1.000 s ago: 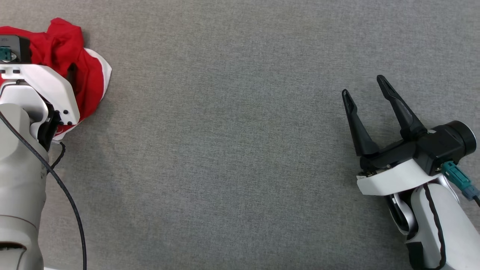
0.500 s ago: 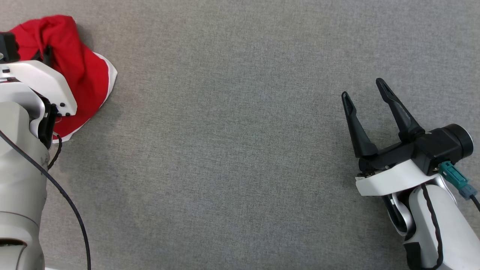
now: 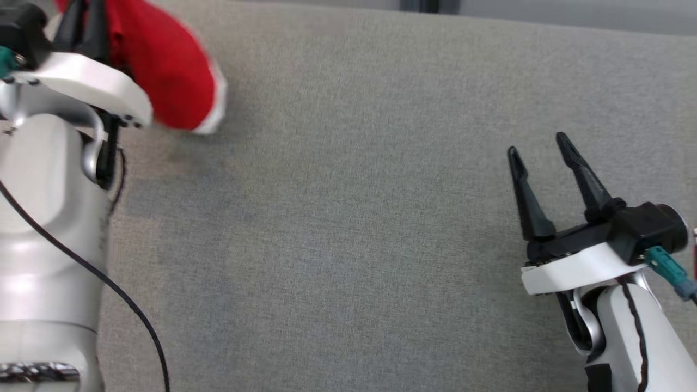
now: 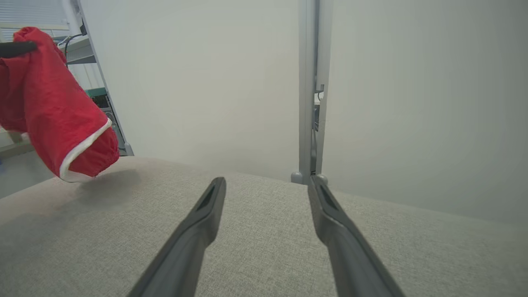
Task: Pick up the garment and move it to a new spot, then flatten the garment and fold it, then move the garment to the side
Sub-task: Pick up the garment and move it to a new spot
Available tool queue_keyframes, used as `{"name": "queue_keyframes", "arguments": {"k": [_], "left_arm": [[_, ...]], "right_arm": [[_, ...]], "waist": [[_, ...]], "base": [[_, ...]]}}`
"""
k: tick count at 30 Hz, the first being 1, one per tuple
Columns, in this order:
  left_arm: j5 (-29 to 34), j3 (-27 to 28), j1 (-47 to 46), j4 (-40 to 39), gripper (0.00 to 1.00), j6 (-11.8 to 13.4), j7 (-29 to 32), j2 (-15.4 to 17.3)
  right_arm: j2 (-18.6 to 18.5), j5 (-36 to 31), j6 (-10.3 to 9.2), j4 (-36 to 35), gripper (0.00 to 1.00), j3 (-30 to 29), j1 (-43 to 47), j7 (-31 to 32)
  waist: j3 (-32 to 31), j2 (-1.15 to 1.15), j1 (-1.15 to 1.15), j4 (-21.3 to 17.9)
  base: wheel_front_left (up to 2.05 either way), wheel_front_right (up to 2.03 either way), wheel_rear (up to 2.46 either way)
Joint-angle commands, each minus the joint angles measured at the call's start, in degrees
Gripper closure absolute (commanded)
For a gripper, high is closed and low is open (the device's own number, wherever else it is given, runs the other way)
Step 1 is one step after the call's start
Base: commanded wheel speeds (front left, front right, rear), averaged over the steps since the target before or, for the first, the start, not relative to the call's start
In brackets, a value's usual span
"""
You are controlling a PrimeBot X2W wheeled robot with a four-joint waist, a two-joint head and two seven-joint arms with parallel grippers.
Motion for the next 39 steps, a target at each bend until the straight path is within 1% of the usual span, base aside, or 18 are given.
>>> {"name": "queue_keyframes", "arguments": {"k": [1,2,3,6,11,13,14,21,22,28,31,32,33,34,35,36,37,39], "left_arm": [[0.6,-0.3,2.3,-2.2,1.0,-0.2,-0.2,-0.7],[0.6,-0.3,2.3,-2.2,1.0,-0.2,-0.2,-0.7],[1.0,-0.9,4.4,-6.0,1.0,-0.7,-0.2,-2.2],[1.3,-2.3,7.6,-10.2,1.0,-1.0,-0.2,-4.1],[0.9,-5.9,11.2,-13.9,1.0,-2.0,-0.2,-6.5],[0.9,-8.2,12.4,-14.8,1.0,-2.1,-0.2,-7.3],[1.5,-11.2,13.7,-14.7,1.0,-2.3,-0.2,-7.9],[0.3,-21.9,16.6,-13.6,1.0,-2.5,-0.2,-8.6],[0.0,-24.1,17.1,-13.3,1.0,-2.4,-0.2,-8.7],[-3.1,-35.2,17.2,-12.1,1.0,0.6,-0.2,-8.7],[-5.2,-39.6,17.0,-10.9,1.0,1.7,-0.2,-8.7],[-5.2,-39.6,17.0,-10.9,1.0,1.7,-0.2,-8.7],[-6.0,-40.8,16.9,-10.6,1.0,2.1,-0.2,-8.7],[-6.6,-42.0,16.8,-10.2,0.84,2.3,-0.2,-8.7],[-7.2,-43.1,16.7,-9.9,0.55,2.5,-0.2,-8.7],[-7.7,-44.1,16.5,-9.5,0.03,2.7,-0.2,-8.7],[-8.2,-45.1,16.4,-9.0,0.0,2.9,-0.2,-8.6],[-9.2,-46.7,16.3,-8.6,0.0,3.2,-0.2,-8.6]], "right_arm": [[0.1,0.5,0.01,0.1,0.0,-1.1,0.7,0.0],[0.1,0.5,0.01,0.1,0.0,-1.1,0.7,0.0],[0.6,0.7,0.01,-0.1,0.0,-2.2,1.3,0.0],[0.8,0.5,0.0,-0.3,0.0,-3.4,2.1,0.0],[1.5,0.6,0.01,-0.8,0.0,-5.2,3.1,0.0],[1.6,0.6,0.01,-1.0,0.0,-5.7,3.4,0.0],[1.8,0.7,0.01,-1.2,0.0,-6.1,4.0,0.0],[2.1,1.0,0.01,-1.7,0.0,-6.7,4.0,0.0],[2.1,1.0,0.01,-1.7,0.0,-6.5,3.8,0.0],[2.2,2.3,0.01,-2.0,0.0,-6.4,3.0,0.0],[2.2,3.4,0.01,-1.8,0.0,-6.0,3.0,0.0],[2.2,3.4,0.01,-1.8,0.0,-6.0,3.0,0.0],[2.2,3.8,0.01,-1.7,0.0,-5.8,3.0,0.0],[2.2,4.0,0.01,-1.6,0.0,-5.7,2.9,0.0],[2.2,4.4,0.01,-1.5,0.0,-5.6,2.9,0.0],[2.2,4.6,0.01,-1.5,0.0,-5.6,2.9,0.0],[2.2,4.7,0.01,-1.4,0.0,-5.7,2.9,0.0],[2.2,4.9,0.01,-1.3,0.0,-5.8,2.9,0.0]], "waist": [[-2.4,0.0,0.0,-1.1],[-2.4,0.0,0.0,-1.1],[-3.7,0.0,0.0,-1.9],[-5.3,0.0,0.0,-3.6],[-7.0,0.0,0.0,-7.0],[-7.4,0.0,0.0,-8.5],[-7.6,0.0,0.0,-10.2],[-7.6,0.0,0.0,-16.8],[-7.5,0.0,0.0,-17.9],[-6.0,0.0,0.0,-23.5],[-5.3,0.0,0.0,-25.6],[-5.3,0.0,0.0,-25.6],[-5.1,0.0,0.0,-26.2],[-5.0,0.0,0.0,-26.8],[-4.8,0.0,0.0,-27.2],[-4.7,0.0,0.0,-27.5],[-4.7,0.0,0.0,-27.7],[-4.7,0.0,0.0,-28.0]], "base": [[0.0,0.0,0.0],[0.0,0.0,0.0],[0.0,0.0,0.0],[0.0,0.0,0.0],[0.0,0.0,0.0],[0.0,0.0,0.0],[0.0,0.0,0.0],[0.0,0.0,0.0],[0.0,0.0,0.0],[0.0,0.0,0.0],[0.0,0.0,0.0],[0.0,0.0,0.0],[0.0,0.0,0.0],[0.0,0.0,0.0],[0.0,0.0,0.0],[0.0,0.0,0.0],[0.0,0.0,0.0],[0.0,0.0,0.0]]}}
